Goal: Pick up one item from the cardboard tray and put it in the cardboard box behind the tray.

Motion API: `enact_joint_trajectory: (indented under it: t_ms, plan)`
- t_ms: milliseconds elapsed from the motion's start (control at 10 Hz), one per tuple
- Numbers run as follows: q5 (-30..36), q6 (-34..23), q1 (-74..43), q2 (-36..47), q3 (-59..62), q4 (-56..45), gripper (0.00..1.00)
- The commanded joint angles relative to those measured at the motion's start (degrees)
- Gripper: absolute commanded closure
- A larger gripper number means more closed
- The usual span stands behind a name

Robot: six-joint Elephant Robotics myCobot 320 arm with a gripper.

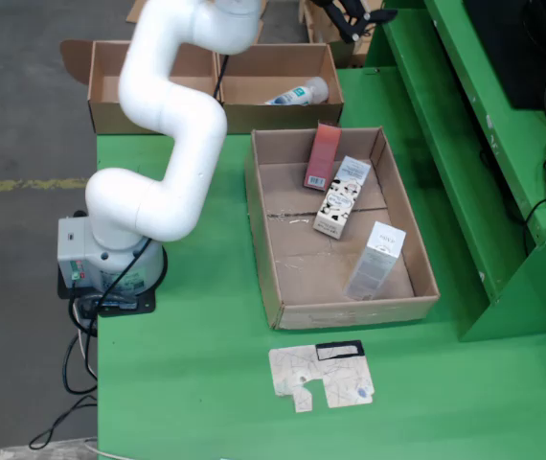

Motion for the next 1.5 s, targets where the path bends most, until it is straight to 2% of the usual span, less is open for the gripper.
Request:
enact_joint_trajectory:
  t_ms: [0,100,200,300,400,500,600,1400]
  plan:
    - [-100.98,-76.97,1.66,6.74,1.39,40.45,0.00]
    - [-100.98,-76.98,1.66,6.74,1.39,40.45,0.00]
    - [-112.25,-95.11,-11.23,-0.56,1.40,31.80,0.00]
    - [-120.63,-105.54,-17.47,-3.56,1.40,28.47,0.00]
    - [-126.87,-112.66,-21.46,-4.91,1.39,26.52,0.00]
    - [-138.16,-123.02,-27.19,-6.35,1.39,23.90,0.00]
    - [-141.68,-126.08,-28.93,-6.64,1.39,23.58,0.00]
    - [-141.68,-126.08,-28.93,-6.65,1.40,23.57,0.00]
